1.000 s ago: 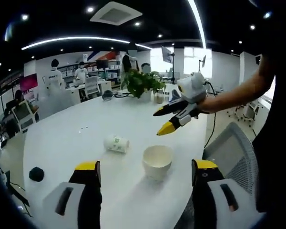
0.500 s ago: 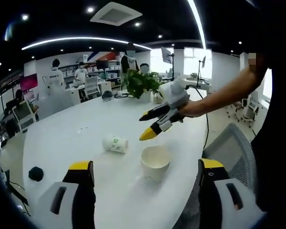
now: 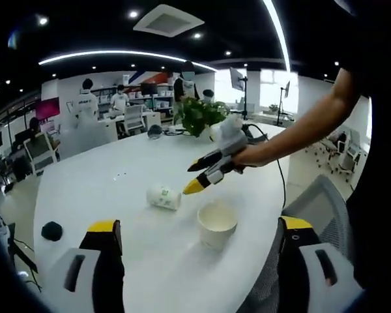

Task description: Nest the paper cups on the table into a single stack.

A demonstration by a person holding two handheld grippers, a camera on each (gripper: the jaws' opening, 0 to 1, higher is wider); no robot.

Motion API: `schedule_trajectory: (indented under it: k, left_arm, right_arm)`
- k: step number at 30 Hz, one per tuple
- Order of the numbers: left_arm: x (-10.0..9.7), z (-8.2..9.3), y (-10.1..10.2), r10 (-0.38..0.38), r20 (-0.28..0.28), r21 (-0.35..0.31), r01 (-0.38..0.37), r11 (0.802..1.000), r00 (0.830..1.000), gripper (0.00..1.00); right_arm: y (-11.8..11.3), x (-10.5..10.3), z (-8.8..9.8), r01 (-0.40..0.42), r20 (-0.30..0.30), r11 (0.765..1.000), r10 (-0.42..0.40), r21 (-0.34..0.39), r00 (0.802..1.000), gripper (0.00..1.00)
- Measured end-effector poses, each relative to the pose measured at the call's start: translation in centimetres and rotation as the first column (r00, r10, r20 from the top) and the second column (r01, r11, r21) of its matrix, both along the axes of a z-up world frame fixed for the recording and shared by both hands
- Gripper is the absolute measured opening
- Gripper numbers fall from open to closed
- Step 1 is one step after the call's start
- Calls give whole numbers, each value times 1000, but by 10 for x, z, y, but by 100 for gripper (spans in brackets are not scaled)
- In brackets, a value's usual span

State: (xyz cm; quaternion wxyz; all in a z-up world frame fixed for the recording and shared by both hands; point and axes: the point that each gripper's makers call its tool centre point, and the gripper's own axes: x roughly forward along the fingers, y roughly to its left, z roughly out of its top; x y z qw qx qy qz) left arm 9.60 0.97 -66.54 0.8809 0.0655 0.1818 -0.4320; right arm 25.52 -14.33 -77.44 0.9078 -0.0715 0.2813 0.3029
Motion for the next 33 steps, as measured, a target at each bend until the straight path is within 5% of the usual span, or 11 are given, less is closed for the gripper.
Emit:
schedule_trajectory:
  k: [33]
  left_arm:
    - [11,-8,12,54,-27,-19,-55,998,998,95]
  right_arm:
    - [26,25,-49,5,-151,1000,-8,-19,989,56]
